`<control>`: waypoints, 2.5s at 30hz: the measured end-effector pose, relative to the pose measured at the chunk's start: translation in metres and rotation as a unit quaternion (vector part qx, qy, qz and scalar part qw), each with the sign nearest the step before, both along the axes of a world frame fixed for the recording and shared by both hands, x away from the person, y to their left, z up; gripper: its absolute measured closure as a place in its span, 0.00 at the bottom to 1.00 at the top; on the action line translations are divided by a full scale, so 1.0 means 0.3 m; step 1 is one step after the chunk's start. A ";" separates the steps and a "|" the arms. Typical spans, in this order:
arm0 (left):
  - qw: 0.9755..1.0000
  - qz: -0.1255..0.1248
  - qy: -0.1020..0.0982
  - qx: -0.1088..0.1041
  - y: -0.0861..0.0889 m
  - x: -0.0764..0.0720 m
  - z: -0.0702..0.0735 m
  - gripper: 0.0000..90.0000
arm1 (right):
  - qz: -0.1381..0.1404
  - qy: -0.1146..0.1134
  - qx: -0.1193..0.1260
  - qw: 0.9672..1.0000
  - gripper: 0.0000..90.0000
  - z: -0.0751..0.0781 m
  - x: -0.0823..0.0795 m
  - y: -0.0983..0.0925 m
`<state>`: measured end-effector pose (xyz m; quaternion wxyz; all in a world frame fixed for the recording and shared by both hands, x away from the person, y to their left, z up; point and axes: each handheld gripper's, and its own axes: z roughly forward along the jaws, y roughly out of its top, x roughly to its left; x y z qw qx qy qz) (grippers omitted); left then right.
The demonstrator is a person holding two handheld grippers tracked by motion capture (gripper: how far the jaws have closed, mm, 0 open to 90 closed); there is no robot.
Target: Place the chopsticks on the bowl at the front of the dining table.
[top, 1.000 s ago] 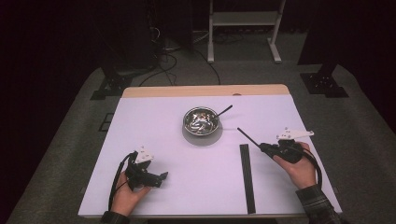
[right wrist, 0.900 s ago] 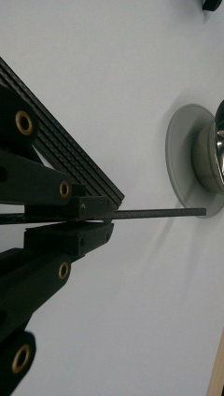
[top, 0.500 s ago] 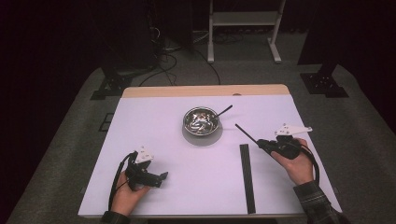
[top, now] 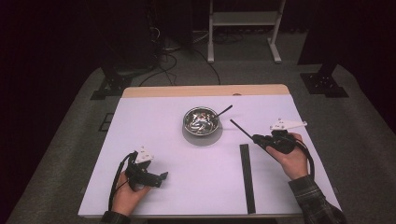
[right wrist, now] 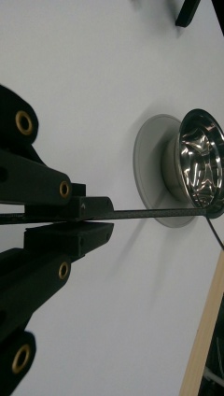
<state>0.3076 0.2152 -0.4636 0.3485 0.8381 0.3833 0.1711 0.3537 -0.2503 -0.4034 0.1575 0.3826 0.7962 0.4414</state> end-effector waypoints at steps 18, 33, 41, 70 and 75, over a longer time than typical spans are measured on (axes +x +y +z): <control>1.000 0.000 0.000 0.000 0.000 0.000 0.000 0.00 | 0.013 -0.012 0.006 1.000 0.95 0.048 0.049 0.062; 1.000 -0.001 0.000 0.001 0.000 0.000 0.000 0.00 | 0.017 -0.015 0.006 1.000 0.95 0.072 0.096 0.125; 1.000 0.000 -0.001 0.000 0.000 0.000 0.000 0.00 | 0.023 -0.007 0.002 1.000 0.95 0.074 0.135 0.177; 1.000 -0.001 -0.002 0.000 0.001 0.001 -0.001 0.00 | 0.041 0.004 -0.010 0.999 0.95 0.081 0.270 0.343; 1.000 -0.001 -0.001 0.000 0.000 0.000 -0.001 0.00 | 0.042 0.002 -0.013 0.999 0.95 0.079 0.303 0.377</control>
